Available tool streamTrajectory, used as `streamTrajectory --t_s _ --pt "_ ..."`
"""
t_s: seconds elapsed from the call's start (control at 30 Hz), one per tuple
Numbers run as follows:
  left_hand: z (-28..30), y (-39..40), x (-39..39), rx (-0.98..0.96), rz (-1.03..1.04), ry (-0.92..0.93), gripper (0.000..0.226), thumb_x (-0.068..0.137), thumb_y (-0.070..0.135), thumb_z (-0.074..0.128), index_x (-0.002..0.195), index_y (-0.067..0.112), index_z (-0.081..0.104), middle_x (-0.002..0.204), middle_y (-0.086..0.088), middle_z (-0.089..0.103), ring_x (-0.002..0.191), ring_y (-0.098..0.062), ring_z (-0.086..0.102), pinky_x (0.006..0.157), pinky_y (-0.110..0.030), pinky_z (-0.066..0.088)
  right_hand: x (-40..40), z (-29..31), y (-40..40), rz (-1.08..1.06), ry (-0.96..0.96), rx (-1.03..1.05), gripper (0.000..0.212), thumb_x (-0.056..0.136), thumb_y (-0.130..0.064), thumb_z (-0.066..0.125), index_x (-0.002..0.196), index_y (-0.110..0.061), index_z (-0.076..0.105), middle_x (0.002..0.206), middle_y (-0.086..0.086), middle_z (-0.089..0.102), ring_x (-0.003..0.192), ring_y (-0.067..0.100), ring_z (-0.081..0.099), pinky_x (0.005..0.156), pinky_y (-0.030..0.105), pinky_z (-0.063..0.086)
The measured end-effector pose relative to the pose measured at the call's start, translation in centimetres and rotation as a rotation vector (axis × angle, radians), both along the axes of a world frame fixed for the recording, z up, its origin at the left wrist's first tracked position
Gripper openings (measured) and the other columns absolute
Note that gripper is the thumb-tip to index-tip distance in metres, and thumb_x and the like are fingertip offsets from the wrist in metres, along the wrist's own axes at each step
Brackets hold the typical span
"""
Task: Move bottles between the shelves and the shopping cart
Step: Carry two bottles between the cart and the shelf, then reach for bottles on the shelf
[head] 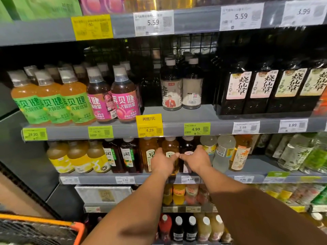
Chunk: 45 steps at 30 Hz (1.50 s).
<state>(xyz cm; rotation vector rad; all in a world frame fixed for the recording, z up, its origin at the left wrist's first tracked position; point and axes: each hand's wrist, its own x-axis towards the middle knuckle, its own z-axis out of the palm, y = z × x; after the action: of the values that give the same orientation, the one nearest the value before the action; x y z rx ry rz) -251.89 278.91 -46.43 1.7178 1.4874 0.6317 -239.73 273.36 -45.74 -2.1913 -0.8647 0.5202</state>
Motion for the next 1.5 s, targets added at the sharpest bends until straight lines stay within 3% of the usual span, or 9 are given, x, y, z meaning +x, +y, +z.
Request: streamTrajectory --t_s 0.27,0.47,0.6,0.77,0.93,1.07,1.17,1.27,1.5 --pt "2.0 -1.7 -2.0 -0.141 -0.029 0.022 0.088 0.078 0.053 0.076 0.146 0.012 0.04 0.135 -0.01 0.059 0.119 -0.032 0.058 0.095 -0.04 0.052 -2.2 2.0 -2.1 0.005 0.103 -0.031 0.086 0.071 -0.047 0.083 0.132 0.0 0.043 0.12 0.016 0.063 0.109 0.033 0.061 0.087 0.041 0.052" --pt "4.9 -3.9 -5.5 -0.244 0.037 0.054 0.087 0.074 0.05 0.081 0.143 0.011 0.045 0.133 -0.008 0.061 0.118 -0.028 0.06 0.096 -0.035 0.049 -4.1 4.8 -5.4 0.066 0.072 -0.082 0.051 0.078 -0.038 0.078 0.113 -0.008 0.057 0.102 0.008 0.067 0.09 0.023 0.065 0.078 0.034 0.054" --pt "5.9 -7.0 -7.5 -0.229 0.108 0.041 0.071 0.073 0.049 0.081 0.13 0.012 0.057 0.122 -0.005 0.067 0.11 -0.028 0.063 0.092 -0.037 0.052 -5.1 6.2 -7.4 0.167 0.128 -0.046 0.051 0.074 -0.039 0.078 0.114 -0.018 0.055 0.096 -0.003 0.063 0.073 0.009 0.057 0.06 0.02 0.044" --pt "5.7 -12.7 -10.7 -0.242 0.282 0.074 0.077 0.074 0.054 0.078 0.134 0.015 0.051 0.127 -0.009 0.065 0.115 -0.031 0.06 0.084 -0.028 0.044 -7.5 5.8 -10.3 0.425 -0.01 -0.246 0.078 0.076 -0.054 0.073 0.135 -0.012 0.044 0.124 0.011 0.06 0.11 0.031 0.059 0.084 0.033 0.048" --pt "6.0 -18.3 -16.9 -0.277 0.468 0.068 0.077 0.074 0.055 0.078 0.136 0.017 0.053 0.128 -0.007 0.065 0.117 -0.028 0.06 0.095 -0.034 0.049 -13.0 5.9 -12.4 0.653 0.017 -0.219 0.064 0.071 -0.057 0.077 0.12 -0.019 0.059 0.114 0.006 0.067 0.103 0.027 0.063 0.083 0.035 0.051" --pt "7.2 -21.9 -25.2 -0.28 0.698 0.057 0.075 0.074 0.053 0.079 0.134 0.017 0.053 0.124 -0.008 0.066 0.111 -0.029 0.063 0.093 -0.038 0.051 -20.5 6.9 -12.5 0.825 -0.03 -0.223 0.064 0.072 -0.05 0.079 0.12 -0.013 0.057 0.113 0.012 0.065 0.104 0.032 0.062 0.082 0.034 0.051" --pt "7.8 -24.0 -31.6 -0.276 0.887 0.031 0.089 0.076 0.056 0.077 0.145 0.013 0.042 0.136 -0.011 0.059 0.121 -0.031 0.057 0.096 -0.037 0.048 -27.0 7.4 -12.7 0.978 -0.031 -0.195 0.064 0.072 -0.05 0.078 0.12 -0.014 0.057 0.113 0.011 0.065 0.102 0.031 0.062 0.076 0.029 0.046" --pt "7.5 -24.9 -36.6 -0.279 0.991 -0.015 0.089 0.078 0.057 0.073 0.149 0.017 0.038 0.14 -0.01 0.056 0.124 -0.031 0.055 0.101 -0.041 0.048 -32.9 7.3 -12.7 1.108 -0.027 -0.212 0.068 0.075 -0.051 0.076 0.127 -0.013 0.053 0.12 0.01 0.061 0.109 0.029 0.059 0.089 0.037 0.049" --pt "6.0 -23.9 -43.2 -0.288 1.061 -0.062 0.07 0.074 0.059 0.076 0.129 0.021 0.054 0.119 -0.002 0.068 0.102 -0.024 0.063 0.082 -0.032 0.05 -40.8 6.2 -10.4 1.194 -0.103 -0.234 0.09 0.079 -0.053 0.073 0.147 -0.007 0.034 0.146 0.013 0.046 0.131 0.031 0.046 0.105 0.044 0.041"
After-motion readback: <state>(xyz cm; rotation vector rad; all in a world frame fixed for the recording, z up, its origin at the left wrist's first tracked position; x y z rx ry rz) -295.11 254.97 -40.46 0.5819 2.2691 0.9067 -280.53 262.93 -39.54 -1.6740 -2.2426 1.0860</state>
